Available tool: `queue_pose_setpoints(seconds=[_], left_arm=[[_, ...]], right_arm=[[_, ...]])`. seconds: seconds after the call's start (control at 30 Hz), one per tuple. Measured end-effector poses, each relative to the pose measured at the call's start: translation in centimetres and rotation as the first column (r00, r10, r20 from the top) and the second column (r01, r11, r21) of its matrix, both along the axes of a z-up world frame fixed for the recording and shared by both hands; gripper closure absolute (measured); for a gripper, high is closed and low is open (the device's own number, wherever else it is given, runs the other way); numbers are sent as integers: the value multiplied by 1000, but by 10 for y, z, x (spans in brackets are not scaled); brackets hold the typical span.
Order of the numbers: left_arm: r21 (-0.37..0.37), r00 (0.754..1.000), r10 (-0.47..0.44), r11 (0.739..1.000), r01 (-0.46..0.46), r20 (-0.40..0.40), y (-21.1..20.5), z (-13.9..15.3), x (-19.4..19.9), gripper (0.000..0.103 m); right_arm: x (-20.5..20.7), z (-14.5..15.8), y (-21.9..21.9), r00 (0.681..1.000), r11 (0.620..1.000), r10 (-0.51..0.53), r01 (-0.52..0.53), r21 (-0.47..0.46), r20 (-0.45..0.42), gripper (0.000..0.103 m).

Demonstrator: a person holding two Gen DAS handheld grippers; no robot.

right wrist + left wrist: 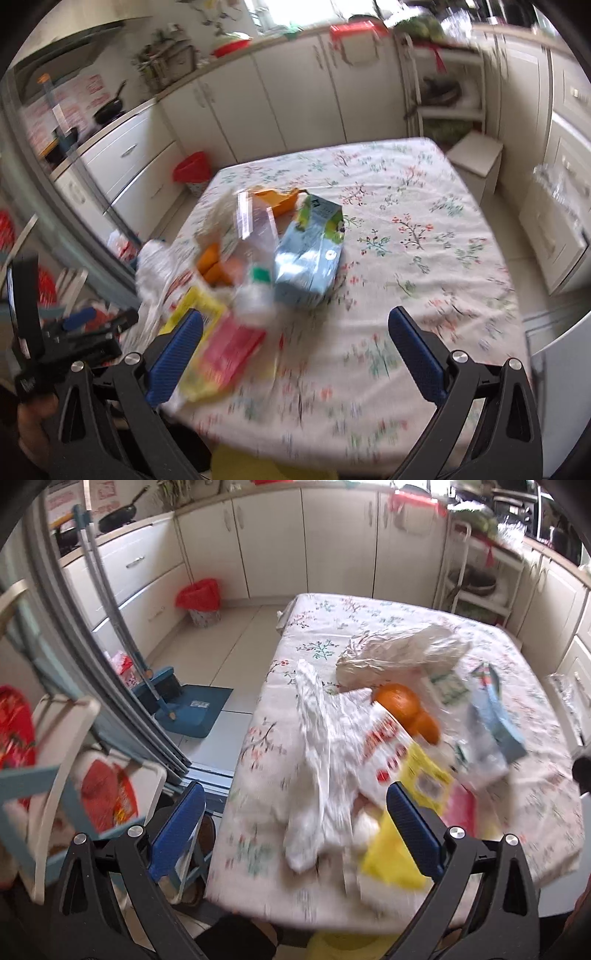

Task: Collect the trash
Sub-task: 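Grasp the white tissue with the left tool while the right tool grasps the blue milk carton, then carry the tissue and milk carton to the yellow bucket and release both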

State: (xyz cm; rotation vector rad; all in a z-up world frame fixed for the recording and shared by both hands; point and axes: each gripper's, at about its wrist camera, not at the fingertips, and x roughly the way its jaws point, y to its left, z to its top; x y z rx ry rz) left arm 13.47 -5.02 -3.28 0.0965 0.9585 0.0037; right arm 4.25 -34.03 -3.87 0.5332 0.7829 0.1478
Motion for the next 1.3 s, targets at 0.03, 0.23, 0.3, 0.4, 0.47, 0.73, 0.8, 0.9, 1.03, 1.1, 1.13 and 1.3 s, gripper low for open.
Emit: queue_pose_setpoints(seconds=[0.03, 0.23, 0.3, 0.4, 0.47, 0.73, 0.8, 0.9, 1.03, 1.1, 1.13, 1.3], left_arm=[[11, 1000, -4, 1000, 4, -17, -2, -7, 13, 8], [-72, 991, 11, 997, -21, -134, 11, -35, 48, 30], [-103, 988, -2, 995, -14, -153, 14, -39, 54, 43], [-151, 984, -19, 989, -8, -178, 20, -45, 61, 75], [-212, 979, -32, 977, -12, -200, 24, -49, 64, 88], [-261, 989, -23, 965, -15, -143, 37, -32, 61, 98], [-266, 993, -18, 964, -14, -120, 40, -26, 60, 98], [-254, 998, -2, 967, -15, -66, 44, -12, 56, 98], [-244, 999, 22, 970, -15, 24, 52, 9, 45, 98], [-256, 998, 23, 967, -6, 64, 54, 18, 40, 98], [-261, 996, 20, 965, 4, 89, 55, 23, 35, 98], [-280, 986, -9, 958, 56, 168, 49, 44, 9, 98]], right_arm=[[13, -4, -3, 1000, 1000, -3, 3, 11, -17, 7], [72, -18, -16, 997, 998, -27, 30, 54, -68, 7], [86, -20, -17, 997, 997, -27, 32, 74, -72, 7], [104, -26, -21, 997, 995, -26, 33, 90, -71, 7], [112, -30, -22, 997, 995, -23, 30, 92, -74, 7], [131, -50, -24, 996, 981, 50, -36, 193, -68, 39], [130, -46, -24, 997, 984, 43, -31, 177, -61, 42], [125, -40, -29, 999, 982, 34, -26, 187, -39, 45], [109, -20, -40, 1000, 985, -6, 3, 173, 13, 46], [98, -10, -45, 999, 985, -20, 13, 172, 40, 46], [93, -5, -46, 998, 985, -24, 15, 173, 54, 46], [56, 31, -48, 992, 987, -24, 3, 163, 125, 46]])
